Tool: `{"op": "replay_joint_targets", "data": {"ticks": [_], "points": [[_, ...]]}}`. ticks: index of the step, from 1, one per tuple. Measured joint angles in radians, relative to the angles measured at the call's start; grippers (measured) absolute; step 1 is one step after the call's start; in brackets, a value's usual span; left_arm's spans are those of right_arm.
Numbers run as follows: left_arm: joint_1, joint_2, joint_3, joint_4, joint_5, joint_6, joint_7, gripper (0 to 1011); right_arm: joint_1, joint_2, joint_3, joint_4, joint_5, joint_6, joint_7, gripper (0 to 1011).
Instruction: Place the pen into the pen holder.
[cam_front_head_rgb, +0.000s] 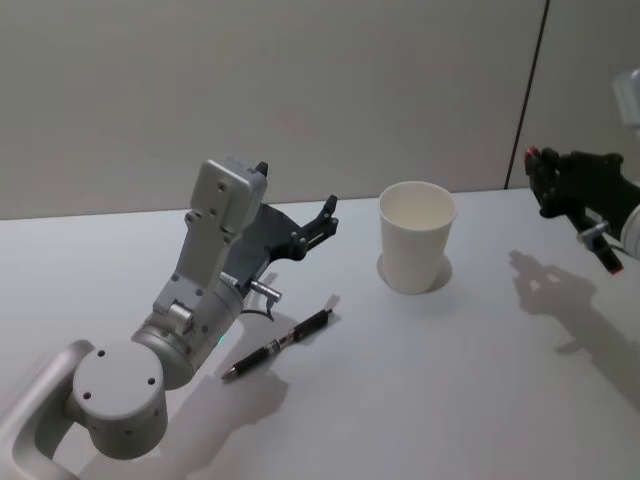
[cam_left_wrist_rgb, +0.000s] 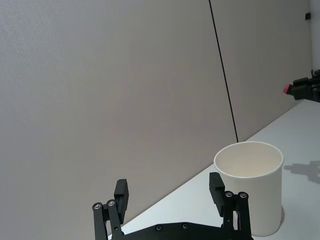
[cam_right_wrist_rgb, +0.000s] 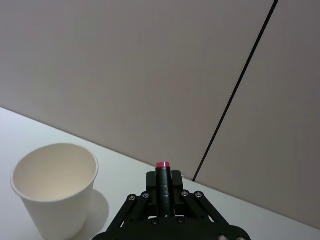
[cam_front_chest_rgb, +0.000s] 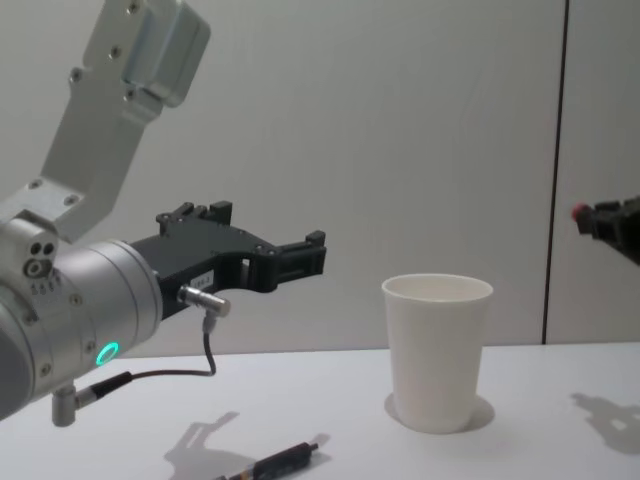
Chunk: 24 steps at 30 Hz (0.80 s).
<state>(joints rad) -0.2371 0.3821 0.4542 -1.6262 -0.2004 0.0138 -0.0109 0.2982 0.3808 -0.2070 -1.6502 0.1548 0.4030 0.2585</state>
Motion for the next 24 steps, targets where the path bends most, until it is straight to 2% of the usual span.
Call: {"op": "replay_joint_targets", "data": {"ticks": [10, 13, 14, 19, 24], "points": [[0.000, 0.000, 0.000, 0.000, 0.000, 0.000, 0.000, 1003, 0.036, -0.028, -0.009, 0.032, -0.018, -0.091, -0.013, 165], [0.000, 0.000, 0.000, 0.000, 0.000, 0.000, 0.000, 1003, 0.063, -0.050, -0.019, 0.063, -0.030, -0.149, -0.015, 165], [0.000, 0.000, 0.000, 0.000, 0.000, 0.000, 0.000, 1002, 0.063, -0.050, -0.019, 0.063, -0.030, -0.149, -0.015, 165], [0.000, 0.000, 0.000, 0.000, 0.000, 0.000, 0.000, 1003, 0.121, -0.098, -0.040, 0.142, -0.048, -0.243, -0.009, 165], [0.000, 0.000, 0.000, 0.000, 0.000, 0.000, 0.000, 1003, 0.197, -0.155, -0.065, 0.259, -0.062, -0.346, 0.011, 165]]}}
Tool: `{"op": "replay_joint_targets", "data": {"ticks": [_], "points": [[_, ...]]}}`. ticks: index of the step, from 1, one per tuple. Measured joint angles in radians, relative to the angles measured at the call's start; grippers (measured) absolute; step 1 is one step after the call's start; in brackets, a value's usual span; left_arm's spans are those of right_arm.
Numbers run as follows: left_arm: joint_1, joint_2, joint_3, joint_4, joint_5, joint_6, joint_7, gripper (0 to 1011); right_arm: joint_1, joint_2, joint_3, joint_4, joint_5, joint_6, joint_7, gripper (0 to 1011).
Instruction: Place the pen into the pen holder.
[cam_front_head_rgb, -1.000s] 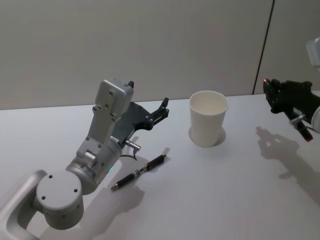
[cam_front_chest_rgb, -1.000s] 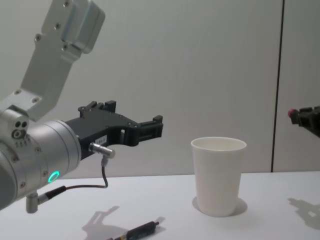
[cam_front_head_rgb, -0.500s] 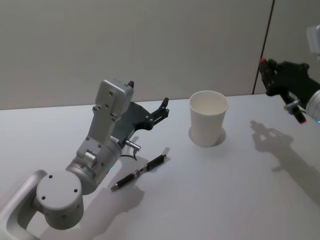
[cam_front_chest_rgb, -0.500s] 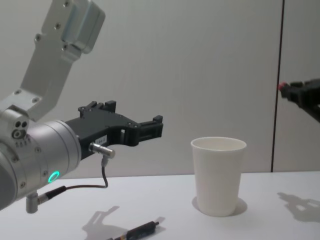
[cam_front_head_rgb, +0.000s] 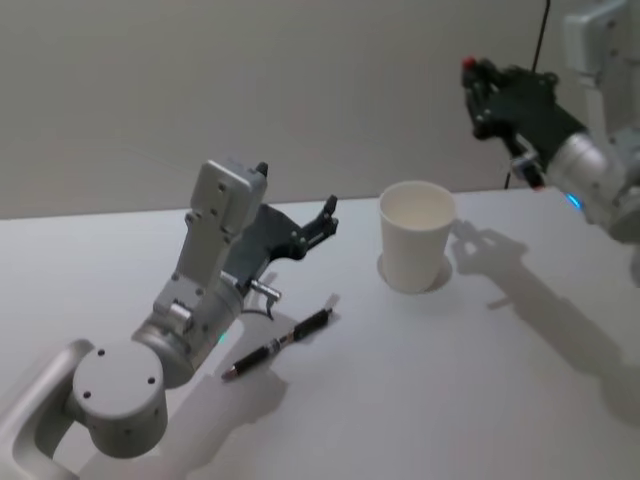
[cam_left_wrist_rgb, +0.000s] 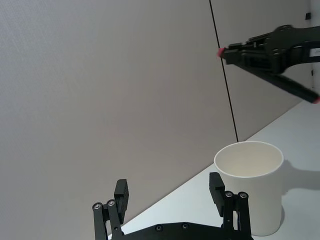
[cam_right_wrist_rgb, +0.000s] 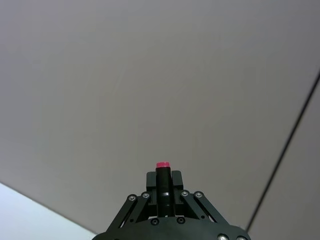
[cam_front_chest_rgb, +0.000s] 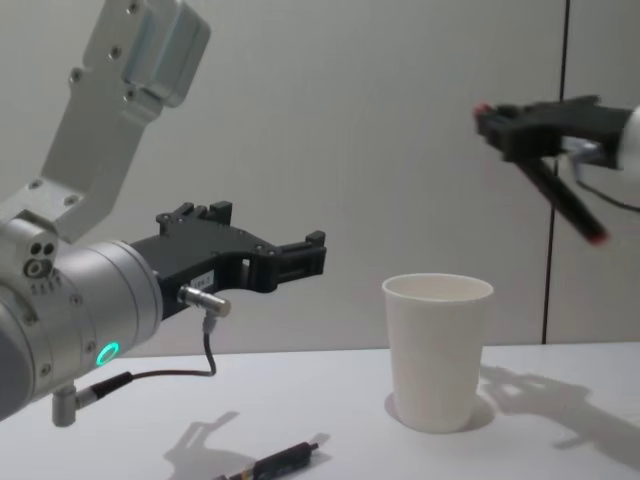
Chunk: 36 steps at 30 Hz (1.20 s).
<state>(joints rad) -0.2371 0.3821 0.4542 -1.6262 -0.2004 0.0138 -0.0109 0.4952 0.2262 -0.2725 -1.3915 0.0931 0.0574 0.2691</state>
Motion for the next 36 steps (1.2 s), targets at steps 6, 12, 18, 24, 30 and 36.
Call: {"op": "replay_joint_targets", "data": {"ticks": [6, 12, 18, 24, 30, 36], "points": [[0.000, 0.000, 0.000, 0.000, 0.000, 0.000, 0.000, 1003, 0.086, -0.064, -0.030, 0.149, -0.009, -0.106, 0.029, 165], [0.000, 0.000, 0.000, 0.000, 0.000, 0.000, 0.000, 1003, 0.146, -0.111, -0.054, 0.268, -0.011, -0.183, 0.055, 165], [0.000, 0.000, 0.000, 0.000, 0.000, 0.000, 0.000, 1003, 0.176, -0.137, -0.070, 0.344, -0.006, -0.218, 0.075, 165], [0.000, 0.000, 0.000, 0.000, 0.000, 0.000, 0.000, 1002, 0.183, -0.150, -0.082, 0.384, 0.007, -0.235, 0.095, 165], [0.000, 0.000, 0.000, 0.000, 0.000, 0.000, 0.000, 1003, 0.176, -0.152, -0.089, 0.390, 0.024, -0.238, 0.111, 165], [0.000, 0.000, 0.000, 0.000, 0.000, 0.000, 0.000, 1003, 0.161, -0.150, -0.093, 0.370, 0.048, -0.238, 0.130, 165]]}}
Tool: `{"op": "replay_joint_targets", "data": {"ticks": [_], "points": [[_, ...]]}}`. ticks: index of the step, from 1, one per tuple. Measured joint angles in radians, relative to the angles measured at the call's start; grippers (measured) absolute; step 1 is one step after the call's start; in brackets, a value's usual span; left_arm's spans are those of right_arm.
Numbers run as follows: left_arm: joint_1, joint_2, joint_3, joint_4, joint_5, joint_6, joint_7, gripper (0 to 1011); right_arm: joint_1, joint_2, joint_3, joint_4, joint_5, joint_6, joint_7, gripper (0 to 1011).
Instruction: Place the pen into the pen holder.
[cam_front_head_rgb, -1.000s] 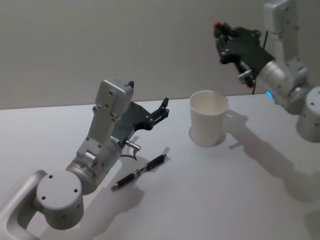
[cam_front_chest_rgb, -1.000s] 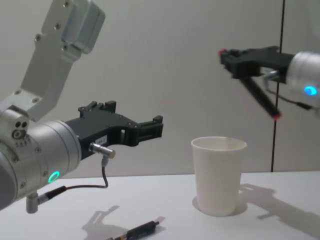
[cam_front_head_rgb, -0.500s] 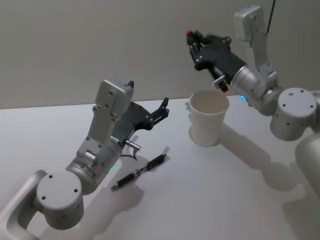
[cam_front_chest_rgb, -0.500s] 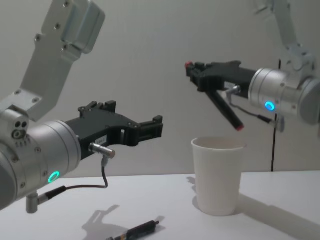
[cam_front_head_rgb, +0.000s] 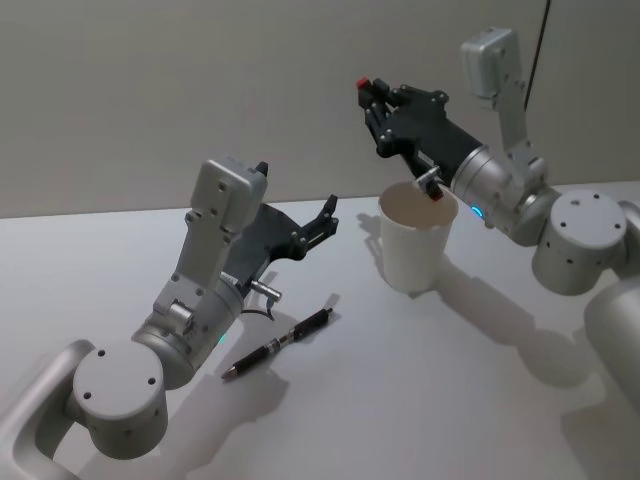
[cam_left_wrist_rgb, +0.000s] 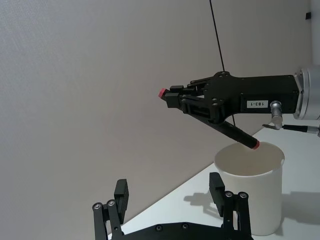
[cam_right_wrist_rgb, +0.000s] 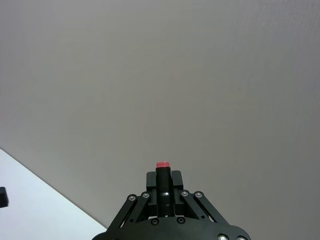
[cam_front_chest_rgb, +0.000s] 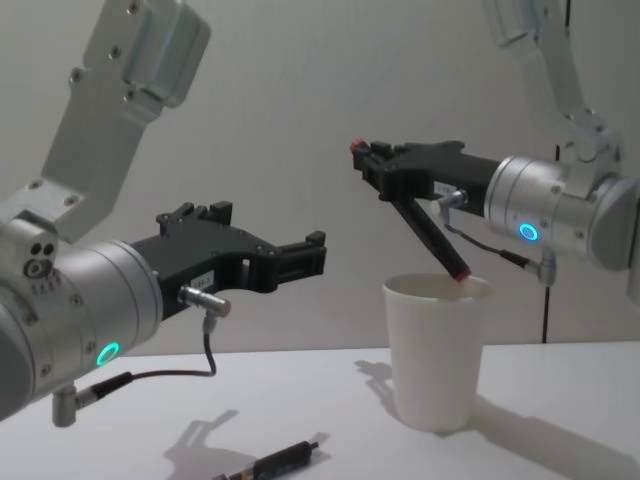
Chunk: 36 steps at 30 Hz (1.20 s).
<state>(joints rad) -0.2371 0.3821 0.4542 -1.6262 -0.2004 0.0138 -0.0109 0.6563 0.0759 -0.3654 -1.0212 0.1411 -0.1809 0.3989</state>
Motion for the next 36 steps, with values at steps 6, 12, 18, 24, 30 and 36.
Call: {"op": "replay_joint_targets", "data": {"ticks": [6, 12, 18, 24, 30, 36], "points": [[0.000, 0.000, 0.000, 0.000, 0.000, 0.000, 0.000, 1003, -0.019, 0.006, -0.003, -0.037, 0.024, 0.001, 0.015, 165], [0.000, 0.000, 0.000, 0.000, 0.000, 0.000, 0.000, 1002, -0.038, 0.014, -0.004, -0.065, 0.042, 0.006, 0.023, 165], [0.000, 0.000, 0.000, 0.000, 0.000, 0.000, 0.000, 1003, -0.060, 0.023, -0.004, -0.083, 0.055, 0.009, 0.025, 165], [0.000, 0.000, 0.000, 0.000, 0.000, 0.000, 0.000, 1003, -0.079, 0.031, -0.006, -0.088, 0.062, 0.008, 0.023, 165], [0.000, 0.000, 0.000, 0.000, 0.000, 0.000, 0.000, 1003, -0.087, 0.033, -0.008, -0.087, 0.067, 0.002, 0.020, 165], [0.000, 0.000, 0.000, 0.000, 0.000, 0.000, 0.000, 1003, -0.090, 0.032, -0.011, -0.079, 0.072, -0.008, 0.018, 165]]}}
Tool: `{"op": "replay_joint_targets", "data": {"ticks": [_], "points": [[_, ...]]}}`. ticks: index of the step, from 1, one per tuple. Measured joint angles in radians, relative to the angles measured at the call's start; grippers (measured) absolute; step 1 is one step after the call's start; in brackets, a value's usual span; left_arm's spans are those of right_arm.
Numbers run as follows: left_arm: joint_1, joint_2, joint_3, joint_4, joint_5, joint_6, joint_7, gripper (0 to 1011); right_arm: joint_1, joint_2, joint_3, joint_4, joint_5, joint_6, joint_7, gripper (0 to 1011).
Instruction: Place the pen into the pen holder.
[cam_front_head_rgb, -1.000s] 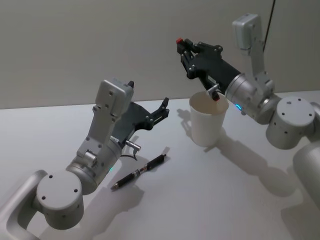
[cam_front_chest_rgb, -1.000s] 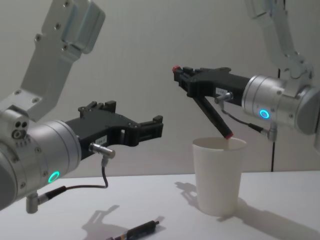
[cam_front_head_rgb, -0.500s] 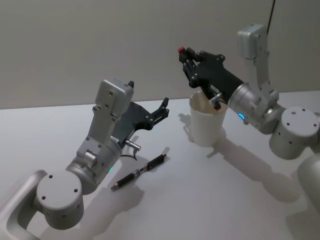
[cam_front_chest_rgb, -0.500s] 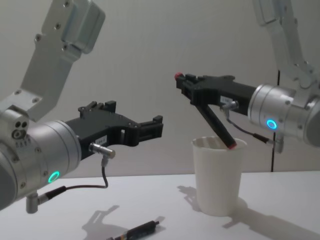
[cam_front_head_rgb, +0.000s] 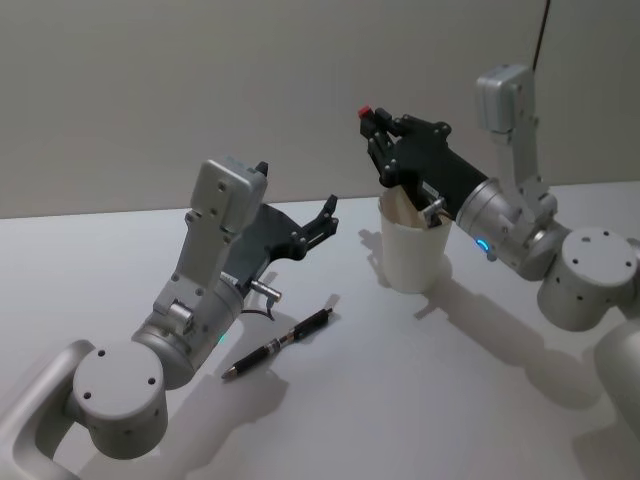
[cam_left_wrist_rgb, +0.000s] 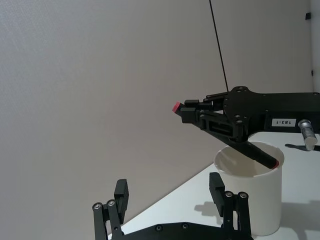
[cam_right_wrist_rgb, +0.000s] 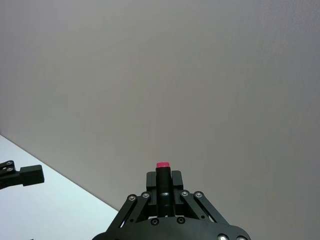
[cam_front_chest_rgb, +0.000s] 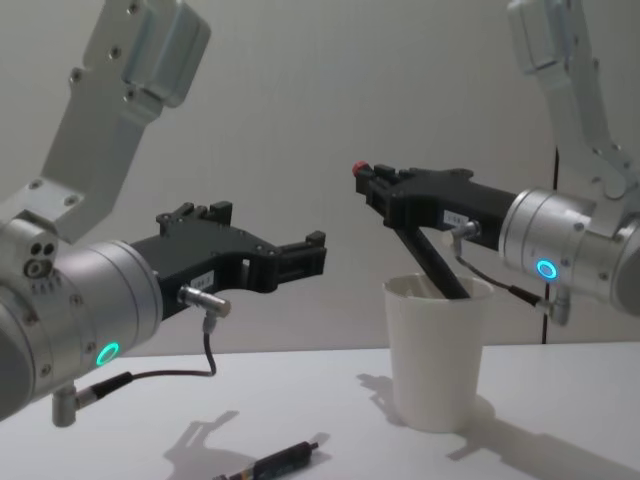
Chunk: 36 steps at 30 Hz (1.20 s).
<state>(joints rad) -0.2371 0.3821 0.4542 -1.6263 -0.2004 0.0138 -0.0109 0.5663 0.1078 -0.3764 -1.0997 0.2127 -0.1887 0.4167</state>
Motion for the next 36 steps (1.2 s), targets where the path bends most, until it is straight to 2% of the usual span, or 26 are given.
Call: {"op": "replay_joint_targets", "data": {"ticks": [7, 9, 12, 14, 15, 19, 20, 21, 24, 27, 30, 31, 34, 36], "points": [[0.000, 0.000, 0.000, 0.000, 0.000, 0.000, 0.000, 1003, -0.002, -0.002, -0.002, 0.006, 0.003, -0.006, -0.002, 168], [0.000, 0.000, 0.000, 0.000, 0.000, 0.000, 0.000, 1002, -0.002, -0.002, -0.003, 0.007, 0.004, -0.007, -0.002, 205], [0.000, 0.000, 0.000, 0.000, 0.000, 0.000, 0.000, 1003, -0.002, -0.002, -0.003, 0.008, 0.005, -0.009, -0.002, 302], [0.000, 0.000, 0.000, 0.000, 0.000, 0.000, 0.000, 1003, -0.002, -0.003, -0.003, 0.009, 0.005, -0.010, -0.003, 332], [0.000, 0.000, 0.000, 0.000, 0.000, 0.000, 0.000, 1003, -0.002, -0.003, -0.003, 0.010, 0.005, -0.010, -0.003, 391], [0.000, 0.000, 0.000, 0.000, 0.000, 0.000, 0.000, 1003, -0.003, -0.003, -0.004, 0.010, 0.006, -0.011, -0.003, 517], [0.000, 0.000, 0.000, 0.000, 0.000, 0.000, 0.000, 1003, -0.003, -0.003, -0.004, 0.011, 0.006, -0.011, -0.003, 580], [0.000, 0.000, 0.000, 0.000, 0.000, 0.000, 0.000, 1003, -0.003, -0.003, -0.004, 0.011, 0.006, -0.012, -0.003, 580], [0.000, 0.000, 0.000, 0.000, 0.000, 0.000, 0.000, 1003, -0.003, -0.003, -0.004, 0.011, 0.006, -0.012, -0.004, 701], [0.000, 0.000, 0.000, 0.000, 0.000, 0.000, 0.000, 1003, -0.003, -0.004, -0.004, 0.012, 0.006, -0.012, -0.004, 759], [0.000, 0.000, 0.000, 0.000, 0.000, 0.000, 0.000, 1003, -0.004, -0.004, -0.005, 0.012, 0.007, -0.013, -0.004, 864], [0.000, 0.000, 0.000, 0.000, 0.000, 0.000, 0.000, 1003, -0.004, -0.004, -0.005, 0.012, 0.007, -0.013, -0.004, 864], [0.000, 0.000, 0.000, 0.000, 0.000, 0.000, 0.000, 1003, -0.006, -0.002, -0.003, 0.006, 0.007, -0.010, -0.004, 980], [0.000, 0.000, 0.000, 0.000, 0.000, 0.000, 0.000, 1003, -0.009, 0.002, -0.001, -0.005, 0.007, -0.006, -0.004, 1001]]}}
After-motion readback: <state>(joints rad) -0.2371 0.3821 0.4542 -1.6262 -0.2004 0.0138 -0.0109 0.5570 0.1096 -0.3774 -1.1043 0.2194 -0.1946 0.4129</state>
